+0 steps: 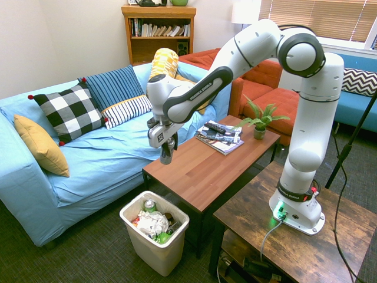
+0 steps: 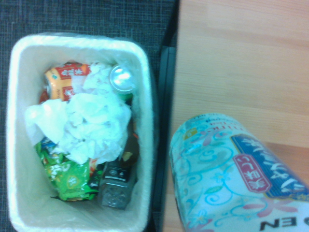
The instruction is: Throw the can in the trash bin
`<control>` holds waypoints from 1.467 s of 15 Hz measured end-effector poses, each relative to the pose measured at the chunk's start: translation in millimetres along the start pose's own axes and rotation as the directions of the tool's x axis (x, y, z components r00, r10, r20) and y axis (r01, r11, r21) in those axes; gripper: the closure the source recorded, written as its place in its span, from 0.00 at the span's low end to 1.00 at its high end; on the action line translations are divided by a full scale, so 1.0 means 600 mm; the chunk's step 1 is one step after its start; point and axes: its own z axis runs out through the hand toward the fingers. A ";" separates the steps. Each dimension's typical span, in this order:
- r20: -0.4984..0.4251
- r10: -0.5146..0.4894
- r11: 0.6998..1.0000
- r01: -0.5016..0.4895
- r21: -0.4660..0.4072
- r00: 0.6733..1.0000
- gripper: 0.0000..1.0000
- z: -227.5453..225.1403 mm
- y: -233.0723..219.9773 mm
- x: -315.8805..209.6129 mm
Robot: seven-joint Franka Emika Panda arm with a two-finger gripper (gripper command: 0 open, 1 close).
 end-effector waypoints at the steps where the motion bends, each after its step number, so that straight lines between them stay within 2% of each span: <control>1: -0.002 -0.030 0.999 0.030 -0.015 1.000 1.00 0.018 -0.040 -0.020; 4: 0.017 -0.105 0.993 0.106 -0.052 0.994 1.00 0.076 -0.142 -0.085; 6: 0.025 -0.138 0.987 0.139 -0.075 0.990 1.00 0.104 -0.180 -0.116; 7: 0.028 -0.144 0.986 0.146 -0.085 0.989 0.00 0.117 -0.190 -0.123; 12: 0.044 -0.147 0.981 0.151 -0.124 0.988 0.00 0.163 -0.195 -0.128; 22: 0.043 -0.138 0.980 0.143 -0.139 0.990 0.00 0.172 -0.194 -0.144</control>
